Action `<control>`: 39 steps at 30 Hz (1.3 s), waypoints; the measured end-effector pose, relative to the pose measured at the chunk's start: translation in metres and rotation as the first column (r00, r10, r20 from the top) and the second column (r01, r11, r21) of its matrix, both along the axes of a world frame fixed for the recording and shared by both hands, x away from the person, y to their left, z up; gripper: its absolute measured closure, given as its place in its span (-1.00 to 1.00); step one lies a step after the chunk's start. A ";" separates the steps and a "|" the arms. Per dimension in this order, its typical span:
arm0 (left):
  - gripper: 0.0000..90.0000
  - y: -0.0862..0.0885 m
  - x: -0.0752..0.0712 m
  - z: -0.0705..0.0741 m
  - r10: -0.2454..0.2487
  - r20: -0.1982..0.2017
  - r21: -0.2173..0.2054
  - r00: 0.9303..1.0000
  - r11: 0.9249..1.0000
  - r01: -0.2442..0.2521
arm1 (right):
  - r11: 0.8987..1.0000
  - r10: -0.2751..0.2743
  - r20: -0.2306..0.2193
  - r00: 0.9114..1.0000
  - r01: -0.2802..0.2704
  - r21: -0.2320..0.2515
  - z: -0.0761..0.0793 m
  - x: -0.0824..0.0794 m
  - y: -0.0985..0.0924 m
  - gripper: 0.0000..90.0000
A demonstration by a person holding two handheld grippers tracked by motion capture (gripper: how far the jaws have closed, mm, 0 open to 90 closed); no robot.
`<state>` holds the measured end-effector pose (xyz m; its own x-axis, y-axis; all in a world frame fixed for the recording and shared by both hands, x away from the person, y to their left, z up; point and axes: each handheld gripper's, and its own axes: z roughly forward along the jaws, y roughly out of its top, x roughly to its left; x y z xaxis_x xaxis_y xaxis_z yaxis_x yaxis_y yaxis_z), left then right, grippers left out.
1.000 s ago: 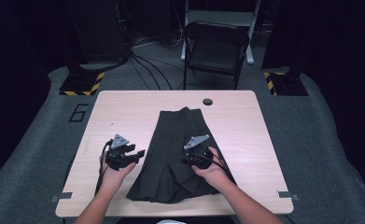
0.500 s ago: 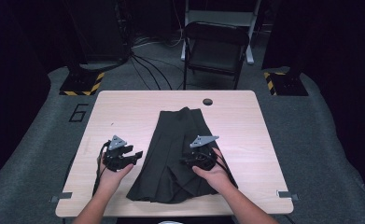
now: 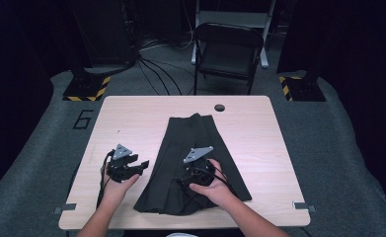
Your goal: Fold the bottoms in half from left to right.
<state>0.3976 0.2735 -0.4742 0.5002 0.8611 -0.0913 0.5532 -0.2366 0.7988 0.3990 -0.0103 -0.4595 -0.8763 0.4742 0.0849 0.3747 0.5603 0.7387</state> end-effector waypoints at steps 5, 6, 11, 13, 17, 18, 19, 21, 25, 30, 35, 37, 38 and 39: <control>-0.02 0.001 0.002 0.000 0.005 -0.002 -0.016 1.000 1.000 -0.005 | 0.999 -0.012 0.050 0.999 0.014 -0.048 0.002 -0.005 -0.001 0.63; -0.02 0.001 0.002 0.000 0.007 -0.003 -0.017 1.000 1.000 -0.007 | 0.999 -0.017 0.057 0.998 0.019 -0.039 0.004 -0.006 -0.005 0.71; -0.02 0.000 0.002 -0.001 0.015 0.001 -0.016 1.000 1.000 -0.015 | 0.998 -0.060 0.045 0.997 0.060 0.004 0.013 -0.011 -0.025 0.87; -0.02 0.000 0.002 0.000 0.005 -0.002 -0.013 1.000 1.000 -0.005 | 0.997 -0.072 0.052 0.996 0.071 0.023 0.016 -0.013 -0.036 0.89; -0.03 0.001 0.003 0.002 0.007 0.001 -0.021 1.000 1.000 -0.007 | 0.991 -0.112 0.053 0.992 0.107 0.079 0.021 -0.021 -0.061 0.91; -0.02 0.002 0.003 0.002 0.011 0.004 -0.027 1.000 1.000 -0.011 | 0.988 -0.122 0.059 0.991 0.116 0.097 0.024 -0.024 -0.070 0.91; -0.03 0.002 0.003 0.002 0.011 0.002 -0.030 1.000 0.999 -0.011 | 0.985 -0.136 0.057 0.989 0.129 0.111 0.025 -0.026 -0.078 0.91; -0.03 0.002 0.004 0.003 0.012 0.001 -0.042 1.000 0.999 -0.011 | 0.981 -0.154 0.055 0.987 0.146 0.127 0.028 -0.030 -0.091 0.91; -0.03 0.000 0.005 0.004 0.009 0.001 -0.051 1.000 0.999 -0.009 | 0.968 -0.214 0.060 0.975 0.203 0.149 0.036 -0.041 -0.125 0.92; -0.03 -0.005 0.008 0.003 -0.010 -0.001 -0.044 1.000 0.999 0.010 | 0.948 -0.278 0.042 0.960 0.267 0.171 0.038 -0.057 -0.163 0.91; -0.03 -0.009 0.009 0.002 -0.018 -0.002 -0.037 1.000 0.999 0.018 | 0.952 -0.273 0.025 0.962 0.266 0.153 0.029 -0.078 -0.180 0.83; -0.03 -0.009 0.009 0.003 -0.021 -0.004 -0.039 1.000 0.999 0.021 | 0.950 -0.271 0.015 0.962 0.265 0.163 0.028 -0.085 -0.181 0.68; -0.03 -0.010 0.009 0.003 -0.020 -0.004 -0.039 1.000 0.999 0.020 | 0.951 -0.262 0.024 0.965 0.254 0.175 0.028 -0.086 -0.181 0.61; -0.03 -0.010 0.009 0.003 -0.020 -0.004 -0.038 1.000 0.999 0.020 | 0.950 -0.262 0.019 0.965 0.255 0.182 0.030 -0.088 -0.181 0.59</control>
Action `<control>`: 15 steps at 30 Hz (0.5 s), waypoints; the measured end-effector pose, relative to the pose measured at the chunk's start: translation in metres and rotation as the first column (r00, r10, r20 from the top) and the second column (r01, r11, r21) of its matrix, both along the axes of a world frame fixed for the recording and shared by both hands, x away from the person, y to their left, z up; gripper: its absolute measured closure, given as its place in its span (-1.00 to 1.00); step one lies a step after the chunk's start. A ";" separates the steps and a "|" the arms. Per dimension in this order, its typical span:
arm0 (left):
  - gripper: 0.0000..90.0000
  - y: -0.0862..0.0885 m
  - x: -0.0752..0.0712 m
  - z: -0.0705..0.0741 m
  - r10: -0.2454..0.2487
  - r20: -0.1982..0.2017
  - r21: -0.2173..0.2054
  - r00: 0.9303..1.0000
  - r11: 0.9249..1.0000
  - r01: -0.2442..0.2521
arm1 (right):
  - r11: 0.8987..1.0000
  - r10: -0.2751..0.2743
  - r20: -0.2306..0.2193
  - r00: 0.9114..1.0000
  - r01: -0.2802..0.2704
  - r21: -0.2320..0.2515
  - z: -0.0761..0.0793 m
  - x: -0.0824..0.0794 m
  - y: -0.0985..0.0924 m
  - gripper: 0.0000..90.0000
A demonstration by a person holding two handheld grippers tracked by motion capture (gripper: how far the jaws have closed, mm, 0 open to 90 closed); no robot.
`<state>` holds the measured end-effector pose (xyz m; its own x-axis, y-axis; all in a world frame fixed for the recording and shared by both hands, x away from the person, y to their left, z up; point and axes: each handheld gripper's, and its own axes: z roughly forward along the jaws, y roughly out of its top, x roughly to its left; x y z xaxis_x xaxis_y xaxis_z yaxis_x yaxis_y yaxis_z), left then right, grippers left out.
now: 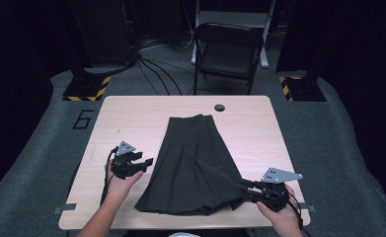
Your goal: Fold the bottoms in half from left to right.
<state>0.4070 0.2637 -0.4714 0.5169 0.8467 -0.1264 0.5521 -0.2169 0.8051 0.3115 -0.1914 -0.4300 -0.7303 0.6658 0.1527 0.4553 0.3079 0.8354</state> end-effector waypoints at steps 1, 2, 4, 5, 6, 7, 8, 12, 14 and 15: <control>-0.03 0.000 0.000 0.000 0.000 0.000 0.000 1.000 1.000 0.000 | 1.000 0.000 0.008 1.000 0.000 0.003 0.001 0.000 0.001 0.56; -0.03 0.000 0.000 0.000 0.000 0.000 0.000 1.000 1.000 0.000 | 1.000 0.002 0.014 1.000 -0.002 0.000 0.002 0.000 0.002 0.54; -0.03 0.000 0.000 0.000 0.002 0.002 -0.001 1.000 1.000 -0.002 | 1.000 -0.002 0.021 1.000 0.002 -0.005 0.002 0.004 0.007 0.51; -0.03 0.000 0.000 0.000 0.005 0.003 -0.003 1.000 1.000 -0.005 | 1.000 -0.002 0.018 1.000 0.002 -0.018 0.002 0.006 0.009 0.51; -0.03 0.000 -0.001 0.000 0.005 0.003 -0.003 1.000 1.000 -0.005 | 1.000 -0.002 0.016 1.000 0.002 -0.023 0.001 0.009 0.012 0.50; -0.03 0.001 -0.001 0.000 0.012 0.013 -0.002 1.000 1.000 -0.012 | 1.000 0.002 0.021 1.000 -0.001 -0.031 -0.001 0.013 0.015 0.49; -0.03 0.002 -0.001 0.001 0.007 0.000 -0.004 1.000 1.000 -0.007 | 0.999 0.005 0.019 1.000 -0.004 -0.040 -0.002 0.017 0.018 0.49; -0.03 0.004 -0.003 0.000 0.013 0.003 0.003 1.000 1.000 -0.013 | 0.998 0.013 0.017 1.000 -0.012 -0.062 -0.009 0.033 0.032 0.43; -0.03 0.006 -0.005 0.000 0.013 0.004 0.006 1.000 1.000 -0.013 | 0.997 0.015 0.009 1.000 -0.014 -0.078 -0.012 0.043 0.039 0.41; -0.03 0.007 -0.006 0.000 0.016 0.003 0.007 1.000 1.000 -0.016 | 0.996 0.019 0.007 1.000 -0.018 -0.085 -0.013 0.047 0.042 0.41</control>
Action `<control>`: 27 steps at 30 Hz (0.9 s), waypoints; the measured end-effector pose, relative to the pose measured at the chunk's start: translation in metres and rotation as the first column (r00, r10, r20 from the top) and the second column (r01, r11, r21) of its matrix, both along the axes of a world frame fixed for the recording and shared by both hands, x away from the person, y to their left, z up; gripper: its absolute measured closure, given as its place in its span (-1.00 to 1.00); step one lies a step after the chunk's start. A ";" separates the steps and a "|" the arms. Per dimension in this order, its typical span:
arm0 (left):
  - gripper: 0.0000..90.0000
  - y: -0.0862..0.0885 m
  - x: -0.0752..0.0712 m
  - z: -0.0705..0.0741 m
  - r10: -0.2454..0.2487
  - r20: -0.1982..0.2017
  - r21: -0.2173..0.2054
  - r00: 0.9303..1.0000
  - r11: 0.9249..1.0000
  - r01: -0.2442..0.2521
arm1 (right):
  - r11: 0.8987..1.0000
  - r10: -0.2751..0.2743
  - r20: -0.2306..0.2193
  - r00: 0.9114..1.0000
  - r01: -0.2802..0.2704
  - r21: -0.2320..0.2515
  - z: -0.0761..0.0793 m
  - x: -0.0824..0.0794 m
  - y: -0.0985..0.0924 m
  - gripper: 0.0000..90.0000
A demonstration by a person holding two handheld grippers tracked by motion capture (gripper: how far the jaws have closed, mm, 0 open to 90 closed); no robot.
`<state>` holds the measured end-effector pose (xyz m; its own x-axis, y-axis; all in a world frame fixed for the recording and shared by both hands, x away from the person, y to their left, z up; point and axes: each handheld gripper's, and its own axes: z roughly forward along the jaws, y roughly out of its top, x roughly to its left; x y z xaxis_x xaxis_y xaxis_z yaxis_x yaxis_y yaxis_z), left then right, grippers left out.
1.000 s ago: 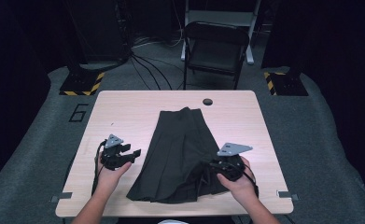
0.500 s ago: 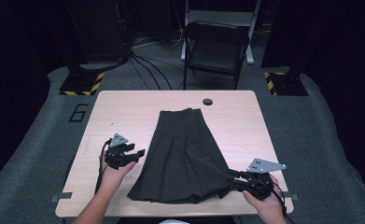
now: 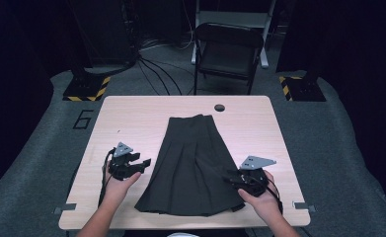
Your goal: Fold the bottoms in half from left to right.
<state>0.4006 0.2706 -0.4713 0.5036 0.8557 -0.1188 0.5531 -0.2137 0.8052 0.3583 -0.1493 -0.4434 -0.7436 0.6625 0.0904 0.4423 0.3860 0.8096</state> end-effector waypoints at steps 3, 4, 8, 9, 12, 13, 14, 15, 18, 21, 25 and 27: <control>-0.03 0.002 -0.003 0.001 0.006 0.007 0.005 1.000 1.000 -0.006 | 1.000 0.003 -0.001 1.000 -0.003 -0.015 -0.002 0.010 0.008 0.39; -0.03 0.003 -0.004 0.001 0.008 0.005 0.001 1.000 1.000 -0.008 | 1.000 0.003 -0.003 1.000 -0.003 -0.016 -0.002 0.014 0.010 0.38; -0.03 0.006 -0.007 0.001 0.025 0.017 0.002 1.000 1.000 -0.025 | 1.000 -0.001 -0.012 1.000 0.001 -0.028 -0.005 0.026 0.019 0.35; -0.03 0.007 -0.008 0.001 0.022 0.013 0.003 1.000 1.000 -0.022 | 0.999 0.004 -0.004 1.000 -0.004 -0.034 -0.007 0.030 0.021 0.33; -0.03 0.009 -0.009 0.001 0.027 0.009 0.003 1.000 1.000 -0.027 | 0.999 -0.011 -0.016 1.000 0.010 -0.039 -0.010 0.038 0.024 0.28; -0.03 0.010 -0.009 0.001 0.026 0.012 0.004 1.000 1.000 -0.026 | 0.999 -0.016 -0.017 1.000 0.015 -0.047 -0.011 0.041 0.025 0.26; -0.04 0.010 -0.010 0.001 0.029 0.008 0.003 1.000 1.000 -0.029 | 0.998 -0.021 -0.024 0.999 0.020 -0.053 -0.013 0.046 0.026 0.24; -0.04 0.010 -0.010 0.001 0.032 0.012 0.003 0.999 0.999 -0.032 | 0.998 -0.027 -0.032 0.999 0.025 -0.054 -0.015 0.050 0.027 0.22; -0.04 0.011 -0.011 0.001 0.035 0.012 0.003 0.999 0.999 -0.035 | 0.996 -0.054 -0.048 0.997 0.050 -0.075 -0.021 0.067 0.031 0.16; -0.05 0.011 -0.011 0.001 0.032 0.013 0.004 0.999 0.999 -0.032 | 0.992 -0.081 -0.059 0.995 0.075 -0.099 -0.027 0.084 0.036 0.12; -0.05 0.009 -0.011 0.000 0.024 0.011 0.000 1.000 1.000 -0.024 | 0.988 -0.117 -0.063 0.991 0.109 -0.112 -0.031 0.103 0.042 0.08; -0.05 0.006 -0.012 -0.002 0.018 0.008 -0.007 1.000 1.000 -0.018 | 0.985 -0.132 -0.060 0.990 0.124 -0.116 -0.033 0.111 0.044 0.07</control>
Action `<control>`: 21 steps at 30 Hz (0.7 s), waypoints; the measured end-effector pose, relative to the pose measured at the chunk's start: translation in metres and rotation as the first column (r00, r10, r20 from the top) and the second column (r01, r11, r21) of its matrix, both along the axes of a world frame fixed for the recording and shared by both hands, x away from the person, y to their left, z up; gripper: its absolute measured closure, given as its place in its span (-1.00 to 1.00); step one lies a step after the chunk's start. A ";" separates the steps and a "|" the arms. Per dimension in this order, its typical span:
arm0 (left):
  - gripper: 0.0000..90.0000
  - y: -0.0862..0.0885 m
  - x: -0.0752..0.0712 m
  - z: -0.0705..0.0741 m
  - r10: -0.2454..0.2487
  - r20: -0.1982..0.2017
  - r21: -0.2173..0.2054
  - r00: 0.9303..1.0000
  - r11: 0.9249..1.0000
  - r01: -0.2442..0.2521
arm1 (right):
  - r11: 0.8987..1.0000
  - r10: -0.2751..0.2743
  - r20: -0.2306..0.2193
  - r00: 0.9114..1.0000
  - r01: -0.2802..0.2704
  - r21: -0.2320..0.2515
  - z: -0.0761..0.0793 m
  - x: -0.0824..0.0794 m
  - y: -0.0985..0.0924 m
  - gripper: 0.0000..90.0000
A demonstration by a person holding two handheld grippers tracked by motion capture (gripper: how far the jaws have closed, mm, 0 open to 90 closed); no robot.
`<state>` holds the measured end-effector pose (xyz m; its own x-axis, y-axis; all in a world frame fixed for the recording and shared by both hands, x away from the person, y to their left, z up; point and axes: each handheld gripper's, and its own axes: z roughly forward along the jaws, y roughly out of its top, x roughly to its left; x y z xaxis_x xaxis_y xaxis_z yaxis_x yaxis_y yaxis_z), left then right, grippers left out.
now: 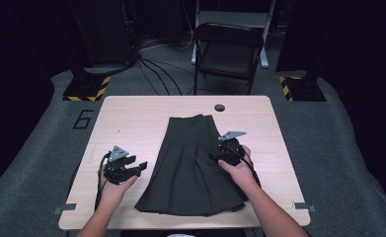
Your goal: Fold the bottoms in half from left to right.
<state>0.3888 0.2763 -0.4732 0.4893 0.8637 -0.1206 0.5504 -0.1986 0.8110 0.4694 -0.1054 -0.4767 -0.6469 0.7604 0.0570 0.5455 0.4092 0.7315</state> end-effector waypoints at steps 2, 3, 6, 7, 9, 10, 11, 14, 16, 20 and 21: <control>-0.06 -0.002 0.000 -0.001 -0.016 -0.014 -0.007 1.000 1.000 0.016 | 1.000 -0.017 -0.007 1.000 0.017 0.005 -0.003 0.006 0.002 0.04; -0.06 -0.004 0.000 -0.002 -0.020 -0.012 -0.011 1.000 1.000 0.020 | 1.000 -0.020 -0.008 1.000 0.020 0.005 -0.004 0.010 0.003 0.03; -0.06 -0.009 -0.002 -0.004 -0.033 -0.023 -0.011 0.999 0.999 0.033 | 1.000 -0.028 -0.012 1.000 0.028 0.000 -0.008 0.016 0.008 -0.01; -0.06 -0.011 -0.002 -0.005 -0.045 -0.031 -0.011 0.998 0.999 0.045 | 1.000 -0.027 -0.016 0.999 0.027 -0.003 -0.009 0.017 0.010 -0.02; -0.06 -0.015 -0.002 -0.008 -0.055 -0.043 -0.004 0.998 0.998 0.055 | 1.000 -0.024 -0.016 1.000 0.024 -0.014 -0.012 0.020 0.013 -0.04; -0.06 -0.018 -0.002 -0.010 -0.066 -0.045 0.006 0.997 0.998 0.067 | 0.999 -0.026 -0.020 0.999 0.025 -0.022 -0.013 0.021 0.015 -0.04; -0.06 -0.020 -0.003 -0.012 -0.081 -0.054 0.014 0.995 0.997 0.082 | 0.999 -0.032 -0.019 0.999 0.031 -0.025 -0.015 0.023 0.016 -0.04; -0.01 -0.029 -0.004 -0.018 -0.105 -0.070 0.010 0.992 0.994 0.105 | 0.998 -0.052 -0.030 0.998 0.051 -0.026 -0.019 0.025 0.018 -0.05; 0.09 -0.034 -0.004 -0.021 -0.130 -0.088 0.014 0.988 0.991 0.132 | 0.998 -0.051 -0.027 0.998 0.050 -0.025 -0.021 0.026 0.017 -0.04; 0.36 -0.042 -0.004 -0.029 -0.147 -0.123 0.011 0.981 0.989 0.150 | 0.999 -0.046 -0.025 0.999 0.046 -0.014 -0.021 0.028 0.018 0.13; 0.43 -0.043 -0.004 -0.031 -0.146 -0.130 0.015 0.981 0.989 0.149 | 0.998 -0.054 -0.026 0.998 0.054 -0.017 -0.021 0.028 0.019 0.18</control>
<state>0.3850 0.2336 -0.5041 0.5937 0.7865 -0.1703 0.6122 -0.3041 0.7298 0.4977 -0.0866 -0.4974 -0.6033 0.7952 0.0604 0.5859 0.3906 0.7101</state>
